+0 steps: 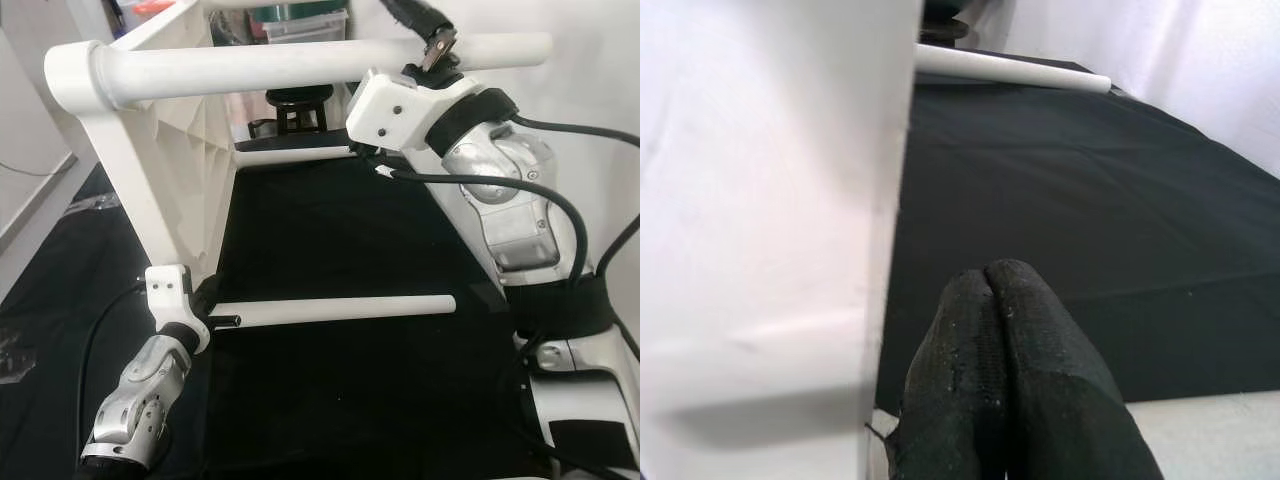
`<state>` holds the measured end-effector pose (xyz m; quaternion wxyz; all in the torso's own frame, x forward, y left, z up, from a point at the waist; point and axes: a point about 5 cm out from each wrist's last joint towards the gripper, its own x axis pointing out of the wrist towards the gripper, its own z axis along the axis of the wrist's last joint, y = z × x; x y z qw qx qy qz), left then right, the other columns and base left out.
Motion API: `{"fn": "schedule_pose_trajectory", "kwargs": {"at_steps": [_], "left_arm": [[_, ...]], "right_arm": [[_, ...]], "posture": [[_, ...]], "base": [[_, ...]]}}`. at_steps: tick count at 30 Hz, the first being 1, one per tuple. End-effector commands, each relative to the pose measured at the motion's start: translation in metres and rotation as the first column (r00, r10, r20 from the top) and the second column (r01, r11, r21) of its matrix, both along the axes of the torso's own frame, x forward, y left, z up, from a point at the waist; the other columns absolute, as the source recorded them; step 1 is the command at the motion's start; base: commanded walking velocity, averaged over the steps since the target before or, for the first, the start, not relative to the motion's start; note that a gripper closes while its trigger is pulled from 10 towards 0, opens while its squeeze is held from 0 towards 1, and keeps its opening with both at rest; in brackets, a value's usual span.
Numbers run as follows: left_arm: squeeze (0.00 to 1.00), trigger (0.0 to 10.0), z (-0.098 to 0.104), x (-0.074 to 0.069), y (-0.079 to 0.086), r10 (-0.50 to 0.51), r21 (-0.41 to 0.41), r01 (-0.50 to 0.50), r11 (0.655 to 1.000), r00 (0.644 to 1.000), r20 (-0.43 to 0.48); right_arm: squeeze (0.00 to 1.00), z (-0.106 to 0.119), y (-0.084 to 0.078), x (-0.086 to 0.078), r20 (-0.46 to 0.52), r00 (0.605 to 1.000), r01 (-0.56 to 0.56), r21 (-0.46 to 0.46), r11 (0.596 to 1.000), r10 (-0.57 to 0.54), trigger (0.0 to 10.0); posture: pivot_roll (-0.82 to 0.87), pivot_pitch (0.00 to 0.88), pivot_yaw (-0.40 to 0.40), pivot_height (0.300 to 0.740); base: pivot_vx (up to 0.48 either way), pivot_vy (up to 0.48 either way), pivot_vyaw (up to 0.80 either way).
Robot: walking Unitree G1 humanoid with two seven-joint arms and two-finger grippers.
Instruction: Building children table
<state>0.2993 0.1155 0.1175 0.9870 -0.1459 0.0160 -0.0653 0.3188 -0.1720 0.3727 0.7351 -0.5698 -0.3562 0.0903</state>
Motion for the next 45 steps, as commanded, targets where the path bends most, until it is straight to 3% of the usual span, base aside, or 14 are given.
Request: {"fn": "schedule_pose_trajectory", "kwargs": {"at_steps": [1,20,23,24,27,29,32,34,36,37,39,42,44,45], "left_arm": [[0.0,10.0,-0.005,-0.001,-0.006,0.005,-0.05,-0.007,0.999,0.999,-0.035],[0.0,10.0,-0.01,0.028,0.025,0.079,-0.096,-0.091,0.991,0.989,-0.123],[0.0,10.0,-0.011,0.035,0.038,0.118,-0.098,-0.131,0.987,0.984,-0.132],[0.0,10.0,-0.006,0.039,0.06,0.206,-0.084,-0.215,0.973,0.973,-0.103],[0.0,10.0,0.005,0.042,0.082,0.284,-0.057,-0.287,0.956,0.957,-0.055],[0.0,10.0,0.005,0.042,0.082,0.284,-0.057,-0.287,0.956,0.957,-0.055],[0.0,10.0,0.039,0.044,0.116,0.366,0.0,-0.367,0.93,0.928,0.076],[0.0,10.0,0.039,0.044,0.116,0.366,0.0,-0.367,0.93,0.928,0.076],[0.0,10.0,0.068,0.044,0.135,0.39,0.032,-0.401,0.916,0.904,0.177],[0.0,10.0,0.101,0.043,0.149,0.392,0.056,-0.423,0.904,0.875,0.283],[0.0,10.0,0.164,0.036,0.156,0.337,0.105,-0.428,0.898,0.82,0.464],[0.0,10.0,0.181,0.034,0.154,0.312,0.119,-0.424,0.898,0.803,0.508],[0.0,10.0,0.229,0.031,0.134,0.174,0.176,-0.354,0.918,0.761,0.625],[0.0,10.0,0.229,0.031,0.134,0.174,0.176,-0.354,0.918,0.761,0.625]], "right_arm": [[0.0,0.003,0.001,0.001,-0.009,1.0,-0.008,-0.01,1.0,0.008,0.0],[0.0,0.005,-0.002,0.0,-0.021,0.999,-0.027,0.018,0.999,0.028,0.0],[0.0,0.005,-0.002,-0.002,-0.023,0.999,-0.033,0.024,0.999,0.033,0.0],[0.0,0.004,-0.01,-0.001,-0.041,0.999,0.005,0.064,0.998,-0.002,0.0],[0.0,-0.001,-0.026,0.004,-0.081,0.994,0.083,0.143,0.986,-0.072,0.0],[0.0,-0.001,-0.026,0.004,-0.081,0.994,0.083,0.143,0.986,-0.072,0.0],[0.0,-0.02,-0.06,0.01,-0.186,0.963,0.242,0.291,0.926,-0.194,0.0],[0.0,-0.02,-0.06,0.01,-0.186,0.963,0.242,0.291,0.926,-0.194,0.0],[0.0,-0.036,-0.077,0.012,-0.263,0.933,0.329,0.353,0.876,-0.245,0.0],[0.0,-0.06,-0.086,0.015,-0.357,0.897,0.402,0.409,0.819,-0.262,0.0],[0.0,-0.12,-0.084,0.02,-0.554,0.806,0.511,0.473,0.718,-0.208,0.0],[0.0,-0.141,-0.08,0.021,-0.612,0.771,0.54,0.486,0.686,-0.174,0.0],[0.0,-0.196,-0.055,0.026,-0.757,0.653,0.61,0.533,0.586,0.01,0.0],[0.0,-0.196,-0.055,0.026,-0.757,0.653,0.61,0.533,0.586,0.01,0.0]], "posture": [[-0.17,0.0,0.053,0.74],[-0.18,0.0,0.057,0.74],[-0.19,0.0,0.064,0.74],[-0.2,0.0,0.061,0.74],[-0.19,0.0,0.06,0.74],[-0.19,0.0,0.06,0.74],[-0.17,0.0,0.053,0.74],[-0.17,0.0,0.053,0.74],[-0.16,0.0,0.049,0.74],[-0.14,0.0,0.043,0.74],[-0.12,0.0,0.045,0.74],[-0.11,0.0,0.045,0.74],[-0.08,0.0,0.043,0.74],[-0.08,0.0,0.043,0.74]], "base": [[0.0,0.0,0.0],[0.0,0.0,0.0],[0.0,0.0,0.0],[0.0,0.0,0.0],[0.0,0.0,0.0],[0.0,0.0,0.0],[0.0,0.0,0.0],[0.0,0.0,0.0],[0.0,0.0,0.0],[0.0,0.0,0.0],[0.0,0.0,0.0],[0.0,0.0,0.0],[0.0,0.0,0.0],[0.0,0.0,0.0]]}}
